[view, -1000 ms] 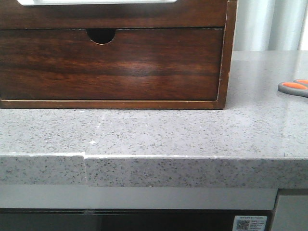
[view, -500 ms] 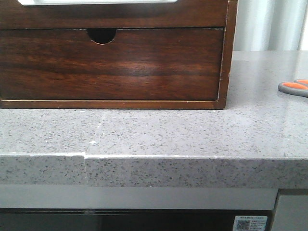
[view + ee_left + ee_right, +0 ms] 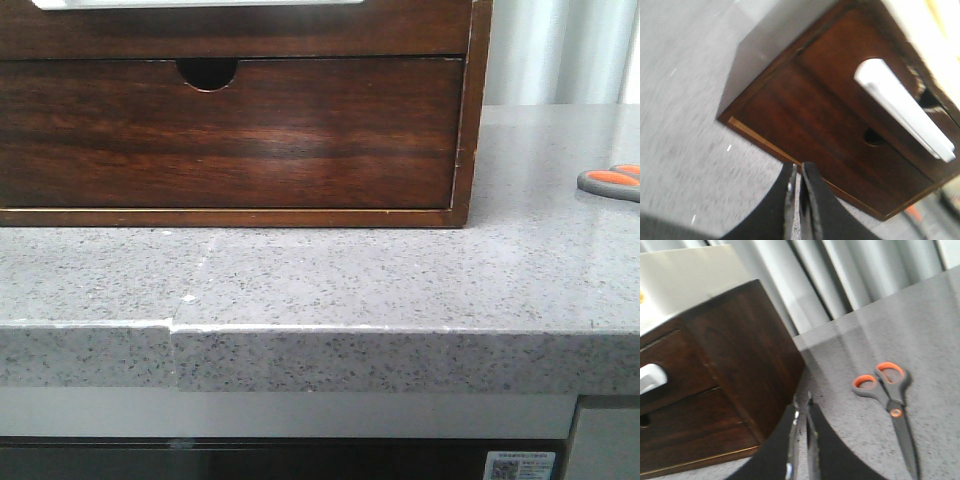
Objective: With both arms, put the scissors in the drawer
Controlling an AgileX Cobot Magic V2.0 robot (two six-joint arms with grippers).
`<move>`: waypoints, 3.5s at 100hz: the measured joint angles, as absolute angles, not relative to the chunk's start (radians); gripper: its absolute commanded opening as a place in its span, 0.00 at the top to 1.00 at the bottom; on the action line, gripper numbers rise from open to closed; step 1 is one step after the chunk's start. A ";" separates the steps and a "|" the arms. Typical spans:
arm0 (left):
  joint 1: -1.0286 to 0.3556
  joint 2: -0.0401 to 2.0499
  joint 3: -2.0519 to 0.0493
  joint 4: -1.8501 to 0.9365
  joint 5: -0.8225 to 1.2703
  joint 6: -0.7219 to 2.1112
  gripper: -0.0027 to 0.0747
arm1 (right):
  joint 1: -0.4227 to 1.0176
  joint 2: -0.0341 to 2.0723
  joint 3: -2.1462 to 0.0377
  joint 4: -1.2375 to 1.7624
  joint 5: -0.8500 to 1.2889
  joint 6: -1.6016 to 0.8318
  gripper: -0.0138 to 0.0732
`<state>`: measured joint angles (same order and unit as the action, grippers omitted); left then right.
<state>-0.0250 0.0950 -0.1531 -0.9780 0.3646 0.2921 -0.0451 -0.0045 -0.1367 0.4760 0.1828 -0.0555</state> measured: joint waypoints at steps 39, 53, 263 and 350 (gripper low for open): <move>-0.078 0.551 -0.525 -0.847 0.583 0.342 0.38 | -0.045 0.251 -0.381 0.457 0.470 -0.069 0.31; -0.097 0.677 -0.579 -1.041 0.649 0.349 0.40 | -0.045 0.295 -0.403 0.454 0.480 -0.069 0.30; -0.153 0.881 -0.448 -1.842 0.711 0.567 0.99 | -0.045 0.300 -0.408 0.450 0.517 -0.071 0.30; -0.158 0.488 -0.346 -1.776 0.430 0.699 0.50 | -0.045 0.300 -0.408 0.450 0.516 -0.071 0.30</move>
<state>-0.1584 0.4883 -0.3460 -1.7756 0.4302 0.6991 -0.0451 0.3002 -0.4080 0.4496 0.5155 -0.0706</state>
